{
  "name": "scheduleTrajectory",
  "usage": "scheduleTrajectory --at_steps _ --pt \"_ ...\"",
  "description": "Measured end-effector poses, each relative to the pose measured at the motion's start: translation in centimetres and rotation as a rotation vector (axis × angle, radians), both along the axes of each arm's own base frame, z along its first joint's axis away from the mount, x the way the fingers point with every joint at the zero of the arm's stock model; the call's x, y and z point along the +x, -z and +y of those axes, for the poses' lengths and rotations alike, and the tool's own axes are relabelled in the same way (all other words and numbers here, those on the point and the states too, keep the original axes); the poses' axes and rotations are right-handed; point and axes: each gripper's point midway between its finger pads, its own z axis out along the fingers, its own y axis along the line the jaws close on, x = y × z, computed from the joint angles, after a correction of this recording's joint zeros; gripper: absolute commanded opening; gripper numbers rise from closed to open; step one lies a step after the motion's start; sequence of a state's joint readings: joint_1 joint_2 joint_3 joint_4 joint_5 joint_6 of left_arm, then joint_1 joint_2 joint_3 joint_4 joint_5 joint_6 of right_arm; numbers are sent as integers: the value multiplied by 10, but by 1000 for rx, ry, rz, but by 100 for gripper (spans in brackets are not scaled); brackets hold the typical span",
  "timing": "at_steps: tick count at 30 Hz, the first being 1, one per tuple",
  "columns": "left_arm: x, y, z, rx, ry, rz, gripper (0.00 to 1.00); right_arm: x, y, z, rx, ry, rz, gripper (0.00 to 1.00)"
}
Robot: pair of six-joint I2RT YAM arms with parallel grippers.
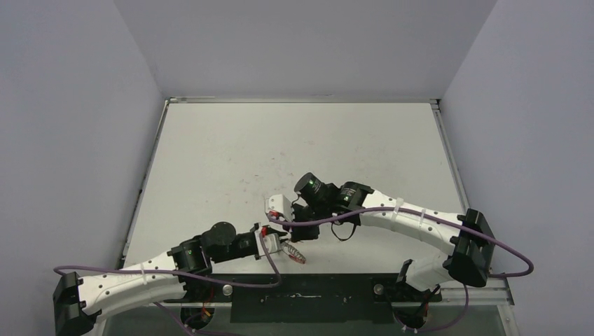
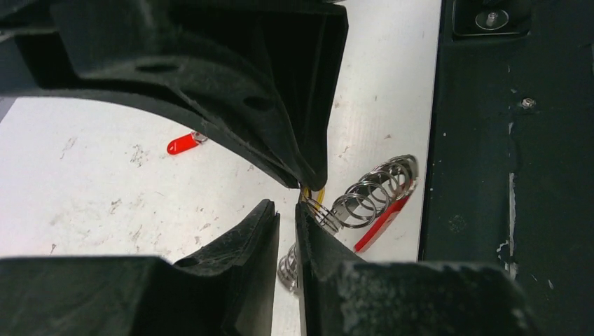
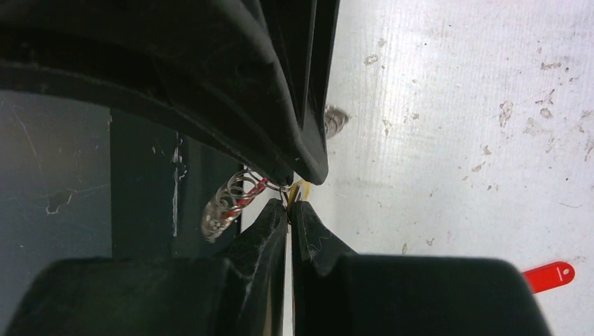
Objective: Put the keys on the keyring
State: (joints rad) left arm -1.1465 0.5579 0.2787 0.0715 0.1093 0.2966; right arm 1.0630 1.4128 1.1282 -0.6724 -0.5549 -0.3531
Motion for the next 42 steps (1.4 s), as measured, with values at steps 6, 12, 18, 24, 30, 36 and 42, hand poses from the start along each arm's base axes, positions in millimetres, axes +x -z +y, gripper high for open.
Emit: scheduleTrajectory --at_steps 6,12,18,24,30,36,42 --pt "-1 -3 4 55 -13 42 18 1 5 2 -40 48 36 0" --pt "-2 -8 22 43 -85 103 18 3 11 3 -74 94 53 0" --pt "-6 -8 29 22 -121 178 17 4 10 7 -79 126 63 0" --pt "-6 5 26 76 -152 261 19 6 6 10 -77 170 78 0" --pt "-1 17 22 130 -190 305 20 7 12 13 -95 195 97 0" --pt "-1 17 19 123 -200 324 21 7 14 14 -102 207 108 0" --pt "-1 13 18 103 -201 331 22 7 14 14 -104 209 111 0"
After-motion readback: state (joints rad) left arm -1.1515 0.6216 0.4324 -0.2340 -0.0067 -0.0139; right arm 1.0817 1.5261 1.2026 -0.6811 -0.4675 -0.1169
